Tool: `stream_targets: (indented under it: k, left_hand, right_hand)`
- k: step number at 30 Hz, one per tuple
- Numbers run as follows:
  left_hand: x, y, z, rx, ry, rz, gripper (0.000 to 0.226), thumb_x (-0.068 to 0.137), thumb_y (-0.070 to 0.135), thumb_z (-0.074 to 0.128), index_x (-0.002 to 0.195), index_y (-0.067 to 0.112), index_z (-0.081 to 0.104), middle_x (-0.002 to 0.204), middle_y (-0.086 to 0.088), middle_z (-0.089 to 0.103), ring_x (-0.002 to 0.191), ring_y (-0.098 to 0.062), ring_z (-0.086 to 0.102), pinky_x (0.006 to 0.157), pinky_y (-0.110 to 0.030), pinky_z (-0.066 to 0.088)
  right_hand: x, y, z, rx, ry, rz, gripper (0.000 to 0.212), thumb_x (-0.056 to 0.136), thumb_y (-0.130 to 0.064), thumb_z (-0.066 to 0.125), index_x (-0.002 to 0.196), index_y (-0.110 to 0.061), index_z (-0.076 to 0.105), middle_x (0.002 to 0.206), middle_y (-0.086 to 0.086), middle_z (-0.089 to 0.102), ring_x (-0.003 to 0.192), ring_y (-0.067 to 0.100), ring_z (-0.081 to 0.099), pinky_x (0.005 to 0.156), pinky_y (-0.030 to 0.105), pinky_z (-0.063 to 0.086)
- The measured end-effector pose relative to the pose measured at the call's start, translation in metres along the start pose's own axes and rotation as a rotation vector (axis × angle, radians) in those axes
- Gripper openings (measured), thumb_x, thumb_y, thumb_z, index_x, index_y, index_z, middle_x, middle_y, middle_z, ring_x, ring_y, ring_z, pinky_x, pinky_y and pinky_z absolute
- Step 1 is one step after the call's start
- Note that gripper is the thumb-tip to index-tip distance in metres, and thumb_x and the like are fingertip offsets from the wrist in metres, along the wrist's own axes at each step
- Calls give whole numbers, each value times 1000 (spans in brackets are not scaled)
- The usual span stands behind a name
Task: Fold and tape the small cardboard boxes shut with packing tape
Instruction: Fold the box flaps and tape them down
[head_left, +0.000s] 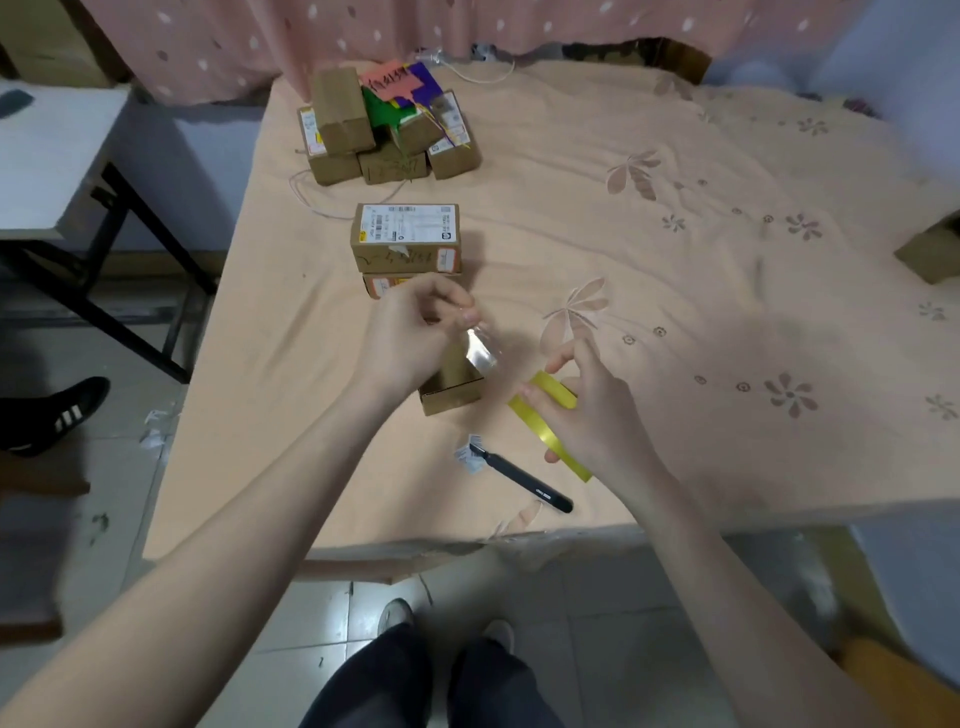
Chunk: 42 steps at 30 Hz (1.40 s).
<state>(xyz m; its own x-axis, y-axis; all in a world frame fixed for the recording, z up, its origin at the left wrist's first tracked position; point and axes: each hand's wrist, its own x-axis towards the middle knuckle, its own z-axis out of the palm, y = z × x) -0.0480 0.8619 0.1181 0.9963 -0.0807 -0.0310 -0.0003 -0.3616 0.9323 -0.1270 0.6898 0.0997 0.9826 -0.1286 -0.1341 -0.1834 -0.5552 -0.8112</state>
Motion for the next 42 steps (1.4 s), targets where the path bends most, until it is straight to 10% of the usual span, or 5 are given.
stream_targets:
  k: [9, 14, 22, 32, 42]
  left_hand:
    - [13, -32, 0, -183, 50, -117, 12, 83, 7, 70, 80, 18, 65, 63, 2, 67, 67, -10, 62, 75, -25, 50]
    - [19, -53, 14, -170, 243, -213, 11, 81, 12, 73, 79, 21, 67, 64, 0, 69, 73, -18, 65, 84, -38, 53]
    - [38, -86, 51, -147, 484, -374, 6, 83, 18, 71, 86, 15, 67, 66, 6, 69, 56, 12, 55, 60, -5, 41]
    - [60, -97, 64, -91, 481, -565, 4, 89, 13, 63, 92, 10, 65, 90, -6, 71, 89, -21, 66, 86, -34, 51]
    - [59, -85, 81, -231, 507, -652, 5, 92, 14, 59, 91, 14, 54, 86, 5, 55, 81, -12, 51, 73, -22, 41]
  right_hand:
    - [44, 5, 2, -151, -55, -57, 26, 80, -47, 69, 89, -31, 50, 70, -4, 57, 43, 12, 60, 42, 28, 48]
    - [77, 11, 8, -386, -10, -137, 21, 81, -49, 66, 91, -31, 62, 78, -2, 64, 81, 20, 57, 87, 34, 38]
    - [135, 19, 23, -598, 27, -186, 27, 78, -49, 69, 90, -28, 59, 74, -6, 53, 91, 28, 57, 74, 33, 23]
    - [168, 13, 26, -699, -135, -142, 28, 76, -45, 73, 79, -24, 54, 71, -10, 45, 100, 27, 55, 89, 42, 32]
    - [186, 0, 15, -798, -237, -114, 33, 73, -50, 74, 82, -23, 56, 87, -5, 50, 97, 21, 47, 82, 39, 27]
